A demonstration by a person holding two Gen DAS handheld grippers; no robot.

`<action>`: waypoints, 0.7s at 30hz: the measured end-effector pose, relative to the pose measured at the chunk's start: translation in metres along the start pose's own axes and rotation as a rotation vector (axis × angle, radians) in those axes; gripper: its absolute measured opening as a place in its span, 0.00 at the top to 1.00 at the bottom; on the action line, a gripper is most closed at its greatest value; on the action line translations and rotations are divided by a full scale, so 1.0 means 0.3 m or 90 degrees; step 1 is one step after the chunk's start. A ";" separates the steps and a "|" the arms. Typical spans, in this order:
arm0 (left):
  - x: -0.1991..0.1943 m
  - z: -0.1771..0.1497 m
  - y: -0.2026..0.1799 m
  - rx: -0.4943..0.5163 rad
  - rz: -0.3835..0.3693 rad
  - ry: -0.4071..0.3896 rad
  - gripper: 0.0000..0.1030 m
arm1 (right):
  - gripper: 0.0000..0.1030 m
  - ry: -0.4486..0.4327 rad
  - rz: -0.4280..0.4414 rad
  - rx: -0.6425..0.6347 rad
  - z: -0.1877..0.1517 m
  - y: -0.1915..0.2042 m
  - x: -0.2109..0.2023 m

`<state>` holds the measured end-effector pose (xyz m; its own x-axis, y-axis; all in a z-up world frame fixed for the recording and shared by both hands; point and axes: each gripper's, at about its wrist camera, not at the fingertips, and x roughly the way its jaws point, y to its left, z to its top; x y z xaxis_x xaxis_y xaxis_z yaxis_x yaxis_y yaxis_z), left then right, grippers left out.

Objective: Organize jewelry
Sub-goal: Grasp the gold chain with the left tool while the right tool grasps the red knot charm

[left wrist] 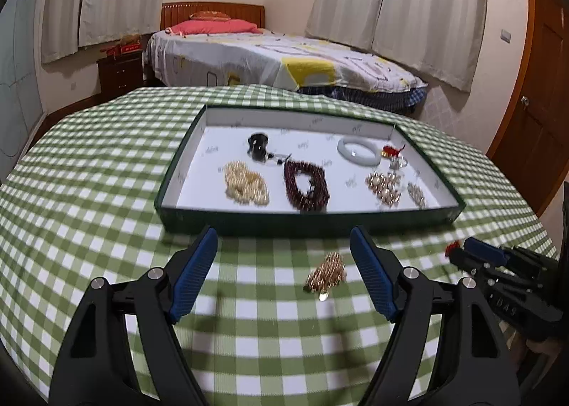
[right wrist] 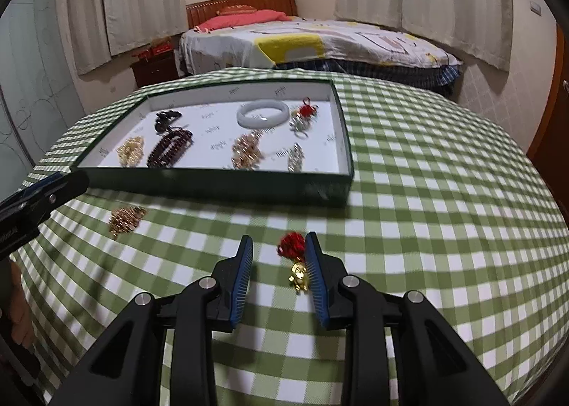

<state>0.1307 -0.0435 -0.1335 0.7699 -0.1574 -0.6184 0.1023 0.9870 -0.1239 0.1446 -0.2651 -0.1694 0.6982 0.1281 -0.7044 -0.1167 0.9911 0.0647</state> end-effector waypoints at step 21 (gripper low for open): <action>0.033 -0.049 -0.029 0.015 -0.006 0.034 0.27 | 0.88 0.026 0.005 0.017 0.003 -0.019 0.047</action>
<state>0.1281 -0.0542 -0.1501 0.7339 -0.1670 -0.6584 0.1238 0.9860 -0.1121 0.1558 -0.2689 -0.1790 0.6677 0.1346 -0.7321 -0.1027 0.9908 0.0885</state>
